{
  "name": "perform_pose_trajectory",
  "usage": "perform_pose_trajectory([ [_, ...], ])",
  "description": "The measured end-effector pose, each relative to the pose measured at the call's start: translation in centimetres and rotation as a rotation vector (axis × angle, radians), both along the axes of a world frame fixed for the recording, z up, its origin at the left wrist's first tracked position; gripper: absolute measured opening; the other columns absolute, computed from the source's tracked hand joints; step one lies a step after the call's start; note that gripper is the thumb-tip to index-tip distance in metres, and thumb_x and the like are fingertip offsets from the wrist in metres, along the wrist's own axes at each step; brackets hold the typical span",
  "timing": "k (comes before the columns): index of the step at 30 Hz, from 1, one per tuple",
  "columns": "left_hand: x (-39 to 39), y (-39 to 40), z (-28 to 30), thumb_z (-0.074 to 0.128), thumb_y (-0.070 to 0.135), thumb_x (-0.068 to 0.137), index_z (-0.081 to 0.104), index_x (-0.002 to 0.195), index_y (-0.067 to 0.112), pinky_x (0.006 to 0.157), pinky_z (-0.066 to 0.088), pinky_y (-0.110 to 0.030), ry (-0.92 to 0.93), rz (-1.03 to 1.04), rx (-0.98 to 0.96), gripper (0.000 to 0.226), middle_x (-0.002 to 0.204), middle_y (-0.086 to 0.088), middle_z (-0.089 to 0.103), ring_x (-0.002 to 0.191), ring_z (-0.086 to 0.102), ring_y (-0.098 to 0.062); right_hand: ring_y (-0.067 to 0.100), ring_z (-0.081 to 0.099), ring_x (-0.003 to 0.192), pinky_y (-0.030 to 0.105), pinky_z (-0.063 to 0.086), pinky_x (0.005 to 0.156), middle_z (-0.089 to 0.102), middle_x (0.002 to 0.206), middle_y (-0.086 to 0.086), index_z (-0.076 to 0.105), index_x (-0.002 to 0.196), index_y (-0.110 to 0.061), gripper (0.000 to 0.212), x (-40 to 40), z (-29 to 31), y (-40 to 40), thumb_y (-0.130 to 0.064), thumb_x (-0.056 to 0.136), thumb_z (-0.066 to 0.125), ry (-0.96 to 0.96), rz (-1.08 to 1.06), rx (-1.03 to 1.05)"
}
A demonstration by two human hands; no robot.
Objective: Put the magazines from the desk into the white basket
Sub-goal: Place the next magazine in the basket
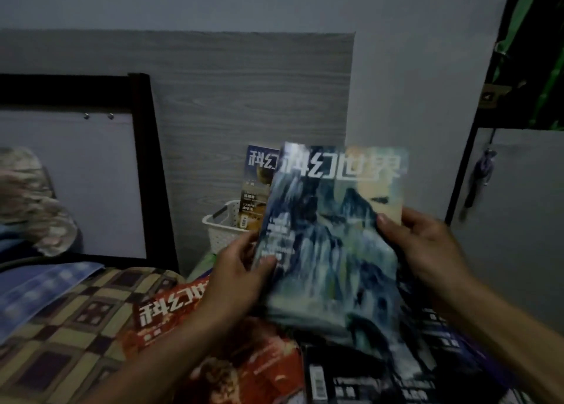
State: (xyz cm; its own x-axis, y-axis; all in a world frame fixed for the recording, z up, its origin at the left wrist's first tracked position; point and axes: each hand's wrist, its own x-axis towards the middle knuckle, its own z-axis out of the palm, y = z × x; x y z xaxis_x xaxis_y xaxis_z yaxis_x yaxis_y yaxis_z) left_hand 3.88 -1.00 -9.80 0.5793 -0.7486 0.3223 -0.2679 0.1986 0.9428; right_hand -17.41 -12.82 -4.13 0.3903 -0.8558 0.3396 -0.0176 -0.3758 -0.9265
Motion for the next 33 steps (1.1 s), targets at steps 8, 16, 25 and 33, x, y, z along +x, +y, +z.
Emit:
perform_pose_trajectory([
  [8,13.5,-9.2,11.7,0.063,0.017,0.093,0.072,0.109,0.024,0.084,0.059,-0.043,-0.260,0.307,-0.031,0.020,0.100,0.001,0.074,0.089,0.069,-0.018,0.017,0.066,0.047,0.034,0.058,0.046,0.068,0.070,0.002,0.058,0.078,-0.027,0.022,13.2,9.7,-7.3,-0.018,0.097,0.053,0.122,0.020,-0.179],
  [16,21.3,-17.2,0.7,0.073,0.012,0.086,0.075,0.105,0.011,0.088,0.057,-0.043,-0.250,0.440,0.215,0.019,0.093,-0.005,0.073,0.089,0.069,-0.025,0.025,0.072,0.071,0.049,0.061,0.070,0.074,0.084,0.000,0.071,0.082,-0.024,0.007,21.8,-2.5,-16.9,-0.029,0.088,0.068,0.173,-0.163,-0.090],
  [25,21.0,-18.3,-1.9,0.073,0.018,0.084,0.059,0.132,0.008,0.101,0.049,-0.041,-0.439,0.495,0.333,0.051,0.133,-0.014,0.062,0.117,0.060,-0.030,0.023,0.068,0.089,0.045,0.058,0.082,0.072,0.099,0.003,0.065,0.102,-0.015,0.032,21.6,-6.4,-18.5,-0.020,0.075,0.081,0.191,-0.181,-0.014],
  [33,8.6,-8.3,-3.6,0.064,0.009,0.083,0.056,0.104,0.024,0.062,0.043,-0.031,-0.662,0.225,0.211,0.027,0.082,0.005,0.063,0.067,0.060,-0.016,0.014,0.065,0.086,0.028,0.050,0.071,0.069,0.094,-0.007,0.063,0.095,-0.030,0.022,3.1,-7.0,-9.2,-0.031,0.075,0.074,0.746,-0.054,-0.459],
])
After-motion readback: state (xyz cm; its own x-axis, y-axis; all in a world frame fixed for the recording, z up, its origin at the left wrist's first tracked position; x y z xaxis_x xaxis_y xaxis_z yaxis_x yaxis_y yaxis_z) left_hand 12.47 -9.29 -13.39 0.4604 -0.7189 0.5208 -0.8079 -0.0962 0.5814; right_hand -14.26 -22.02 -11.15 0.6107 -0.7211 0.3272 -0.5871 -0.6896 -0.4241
